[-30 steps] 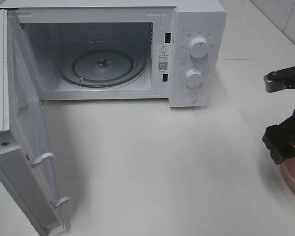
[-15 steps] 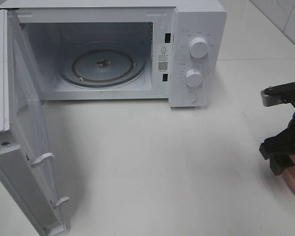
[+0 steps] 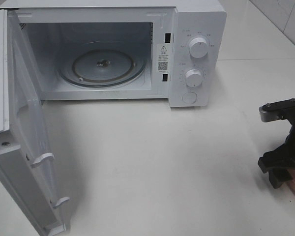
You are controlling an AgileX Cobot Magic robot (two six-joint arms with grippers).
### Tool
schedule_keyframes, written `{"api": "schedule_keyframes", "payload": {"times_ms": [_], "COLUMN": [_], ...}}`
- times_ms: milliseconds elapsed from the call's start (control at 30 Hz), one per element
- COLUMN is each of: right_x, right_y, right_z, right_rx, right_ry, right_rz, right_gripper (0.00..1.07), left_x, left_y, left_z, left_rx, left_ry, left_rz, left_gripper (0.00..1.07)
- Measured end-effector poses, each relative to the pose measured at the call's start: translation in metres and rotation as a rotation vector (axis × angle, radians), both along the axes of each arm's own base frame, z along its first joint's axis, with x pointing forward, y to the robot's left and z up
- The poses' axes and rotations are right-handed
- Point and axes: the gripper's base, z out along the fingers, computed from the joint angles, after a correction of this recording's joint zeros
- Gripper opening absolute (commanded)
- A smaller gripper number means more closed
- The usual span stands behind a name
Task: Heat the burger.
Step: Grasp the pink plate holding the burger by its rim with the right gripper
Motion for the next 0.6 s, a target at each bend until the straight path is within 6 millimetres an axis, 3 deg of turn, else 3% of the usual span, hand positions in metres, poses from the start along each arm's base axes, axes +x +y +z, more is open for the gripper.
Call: {"api": "schedule_keyframes", "payload": {"times_ms": [433,600], "right_x": [0.002,0.002], "right_y": [0.002,0.002], "right_z": [-0.015,-0.016], "right_rx": [0.025,0.031], "right_ry": [0.029,0.033], "right_rz": [-0.027,-0.038], "right_gripper": [0.78,0.67], "left_x": [0.0,0.0], "left_y": [0.0,0.0], "left_z": [0.0,0.0], "left_rx": [0.0,0.0], "left_ry": [0.0,0.0], "left_rz": [0.0,0.0], "left_gripper": [1.0,1.0]}}
